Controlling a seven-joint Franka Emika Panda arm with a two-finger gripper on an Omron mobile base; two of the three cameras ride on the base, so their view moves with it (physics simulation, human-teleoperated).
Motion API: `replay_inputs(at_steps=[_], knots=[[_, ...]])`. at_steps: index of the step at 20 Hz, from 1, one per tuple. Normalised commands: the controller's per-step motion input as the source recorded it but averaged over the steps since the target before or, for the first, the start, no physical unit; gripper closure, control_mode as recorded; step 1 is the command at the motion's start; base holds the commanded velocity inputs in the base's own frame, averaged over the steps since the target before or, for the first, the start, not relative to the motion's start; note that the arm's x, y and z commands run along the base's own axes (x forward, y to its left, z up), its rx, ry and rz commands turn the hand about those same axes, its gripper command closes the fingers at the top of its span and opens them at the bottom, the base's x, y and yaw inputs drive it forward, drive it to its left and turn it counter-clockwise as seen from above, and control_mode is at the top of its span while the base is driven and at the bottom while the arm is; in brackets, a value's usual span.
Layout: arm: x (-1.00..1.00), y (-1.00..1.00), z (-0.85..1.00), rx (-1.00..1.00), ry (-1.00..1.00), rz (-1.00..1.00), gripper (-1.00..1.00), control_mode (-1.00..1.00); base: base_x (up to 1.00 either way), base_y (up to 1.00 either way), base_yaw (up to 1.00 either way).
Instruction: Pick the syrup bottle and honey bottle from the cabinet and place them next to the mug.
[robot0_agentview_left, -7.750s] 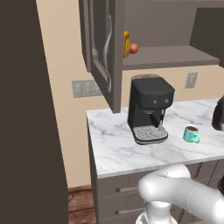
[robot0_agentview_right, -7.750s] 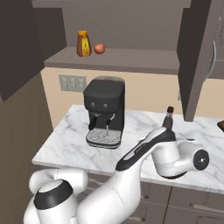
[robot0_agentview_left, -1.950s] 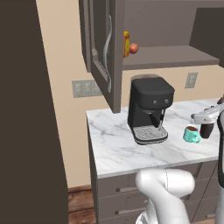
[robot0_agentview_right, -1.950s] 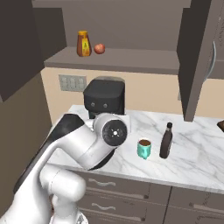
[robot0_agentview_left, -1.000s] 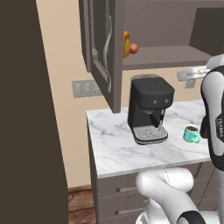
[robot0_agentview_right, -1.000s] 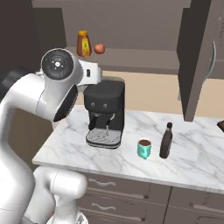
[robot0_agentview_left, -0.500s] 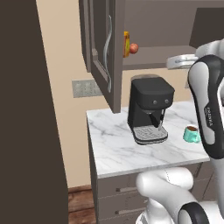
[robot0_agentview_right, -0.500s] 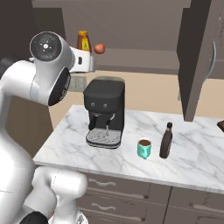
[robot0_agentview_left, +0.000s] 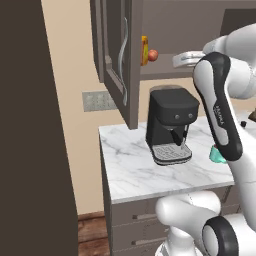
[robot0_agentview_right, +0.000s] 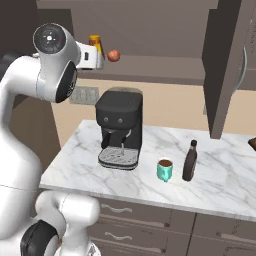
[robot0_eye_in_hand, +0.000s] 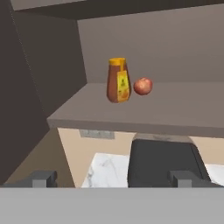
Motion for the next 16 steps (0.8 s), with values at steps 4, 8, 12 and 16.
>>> replay_inputs(at_steps=[4,8,12,16], knots=[[0.31,0.18,0.00,0.00,0.00,0.00,-1.00,-1.00,0.00,0.00,0.00],[0.41,0.00,-0.02,0.03,-0.07,0.06,-1.00,-1.00,0.00,0.00,0.00],[0.17,0.03,-0.01,0.03,-0.11,0.08,-1.00,-1.00,0.00,0.00,0.00],[0.07,0.18,0.00,0.00,-0.05,0.02,-1.00,-1.00,0.00,0.00,0.00]])
